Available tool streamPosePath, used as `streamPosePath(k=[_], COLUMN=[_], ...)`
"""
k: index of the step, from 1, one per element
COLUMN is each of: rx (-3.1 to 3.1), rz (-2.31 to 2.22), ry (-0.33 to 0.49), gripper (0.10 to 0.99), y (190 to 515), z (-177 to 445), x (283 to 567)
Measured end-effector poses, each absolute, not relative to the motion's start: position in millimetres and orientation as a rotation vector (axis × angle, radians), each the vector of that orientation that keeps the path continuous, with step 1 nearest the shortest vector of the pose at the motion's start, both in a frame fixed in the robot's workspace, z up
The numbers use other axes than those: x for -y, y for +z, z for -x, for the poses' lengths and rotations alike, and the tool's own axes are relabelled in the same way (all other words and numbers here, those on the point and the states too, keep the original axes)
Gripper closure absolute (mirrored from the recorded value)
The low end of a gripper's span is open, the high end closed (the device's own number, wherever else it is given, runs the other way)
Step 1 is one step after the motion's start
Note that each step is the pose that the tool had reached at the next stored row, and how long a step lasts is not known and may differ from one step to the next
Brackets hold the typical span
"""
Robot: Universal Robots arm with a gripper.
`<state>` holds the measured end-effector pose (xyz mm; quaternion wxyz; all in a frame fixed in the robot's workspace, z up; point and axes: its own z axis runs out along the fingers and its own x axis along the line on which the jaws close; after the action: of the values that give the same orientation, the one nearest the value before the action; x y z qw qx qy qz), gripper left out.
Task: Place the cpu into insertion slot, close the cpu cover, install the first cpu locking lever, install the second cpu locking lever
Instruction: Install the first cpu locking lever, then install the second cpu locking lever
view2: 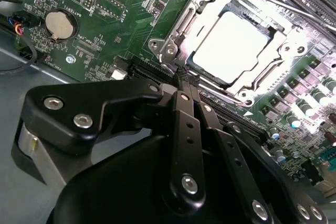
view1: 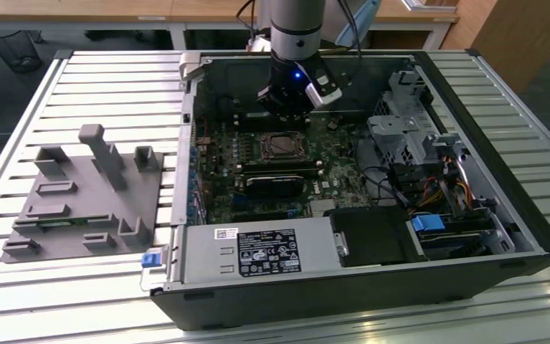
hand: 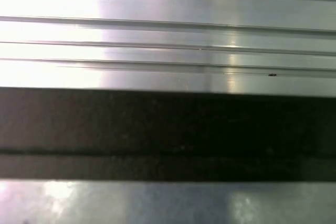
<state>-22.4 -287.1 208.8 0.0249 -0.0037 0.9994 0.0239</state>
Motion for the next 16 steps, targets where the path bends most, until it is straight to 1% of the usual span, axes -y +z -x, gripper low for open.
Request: streamPosePath(k=[16], rx=[-3.091], rz=[0.011], ry=[0.074], gripper=[0.980], y=[208.8], z=[22.4], x=[290.0])
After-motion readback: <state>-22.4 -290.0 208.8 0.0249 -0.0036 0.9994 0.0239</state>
